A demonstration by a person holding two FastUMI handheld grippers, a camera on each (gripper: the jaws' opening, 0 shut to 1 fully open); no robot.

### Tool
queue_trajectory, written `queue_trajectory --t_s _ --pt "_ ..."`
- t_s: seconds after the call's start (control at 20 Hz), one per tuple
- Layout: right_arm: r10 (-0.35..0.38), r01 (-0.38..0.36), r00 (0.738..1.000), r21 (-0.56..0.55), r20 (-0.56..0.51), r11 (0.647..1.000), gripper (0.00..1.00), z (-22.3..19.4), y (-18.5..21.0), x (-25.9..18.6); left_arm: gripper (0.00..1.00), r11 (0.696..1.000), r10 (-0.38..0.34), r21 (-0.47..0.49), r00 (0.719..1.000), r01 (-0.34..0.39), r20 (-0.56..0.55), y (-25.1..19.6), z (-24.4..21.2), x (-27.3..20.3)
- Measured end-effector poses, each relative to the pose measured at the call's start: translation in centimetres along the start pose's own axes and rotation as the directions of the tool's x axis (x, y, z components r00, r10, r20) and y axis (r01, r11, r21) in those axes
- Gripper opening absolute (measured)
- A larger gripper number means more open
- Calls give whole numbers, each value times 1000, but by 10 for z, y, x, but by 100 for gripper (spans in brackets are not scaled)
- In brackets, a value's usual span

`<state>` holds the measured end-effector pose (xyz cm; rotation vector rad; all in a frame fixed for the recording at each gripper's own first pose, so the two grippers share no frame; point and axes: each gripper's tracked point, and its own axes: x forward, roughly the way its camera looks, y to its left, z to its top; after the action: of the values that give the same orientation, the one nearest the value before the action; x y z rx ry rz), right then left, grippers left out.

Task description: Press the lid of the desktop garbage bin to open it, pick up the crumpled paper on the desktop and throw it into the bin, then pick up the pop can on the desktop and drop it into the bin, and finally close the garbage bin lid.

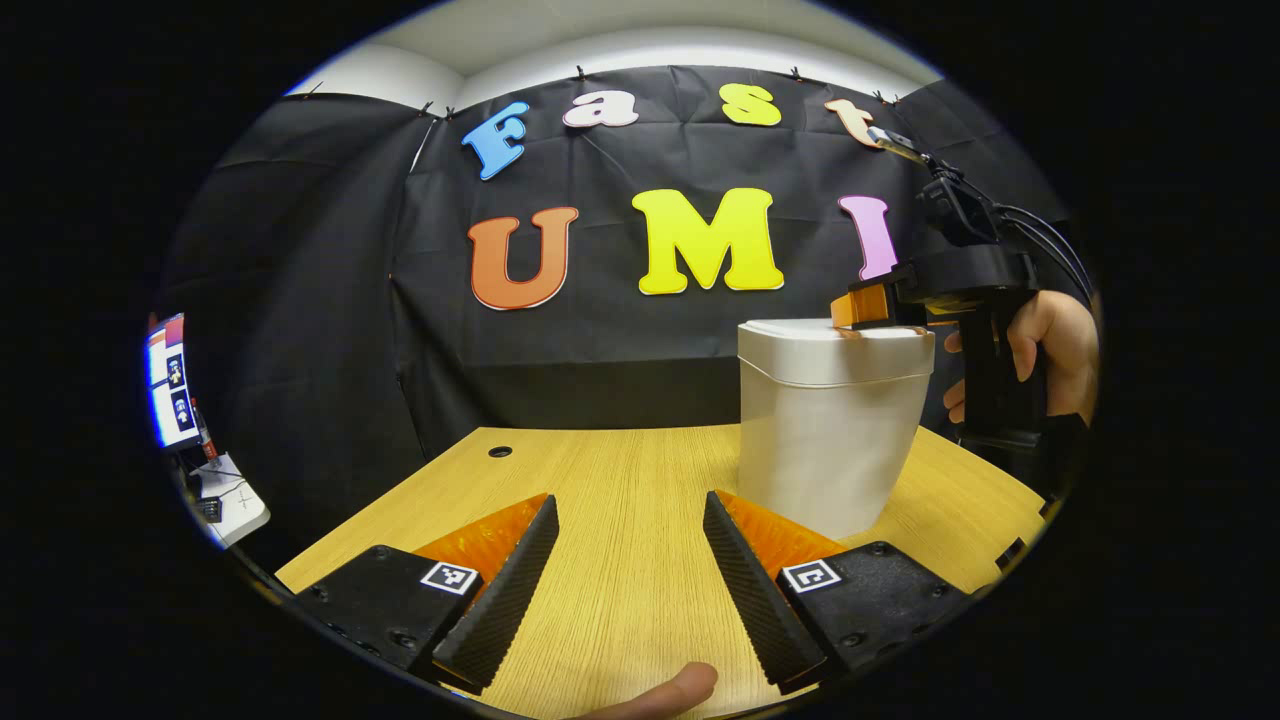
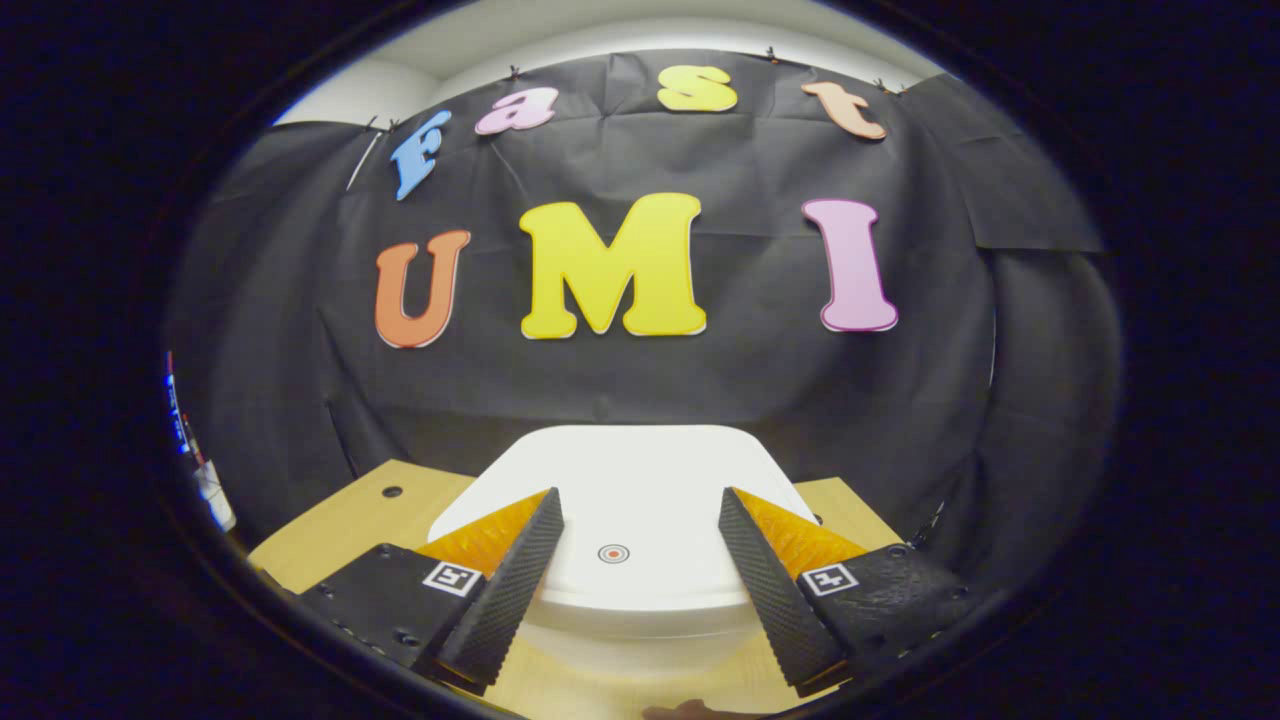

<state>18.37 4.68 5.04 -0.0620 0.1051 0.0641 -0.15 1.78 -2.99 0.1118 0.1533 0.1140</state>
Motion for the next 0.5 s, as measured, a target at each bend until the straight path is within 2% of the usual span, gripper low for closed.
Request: queue_trajectory --t_s 0.05,0.25,0.4,0.5 --pt "0 0 1000 17 8 1000 100 -2 0 0 95 1000 2 1 1000 -2 3 0 1 0" --pt "6 0 996 -67 84 998 98 -2 -3 -18 95 1000 18 4 999 -18 38 3 11 -5" --pt "-6 18 989 -78 149 997 98 -8 -11 -49 94 1000 14 -4 998 -13 56 0 15 -8" --pt "-20 37 991 -131 130 991 96 -27 -17 -74 94 1000 16 -13 998 -16 56 -2 14 -9"
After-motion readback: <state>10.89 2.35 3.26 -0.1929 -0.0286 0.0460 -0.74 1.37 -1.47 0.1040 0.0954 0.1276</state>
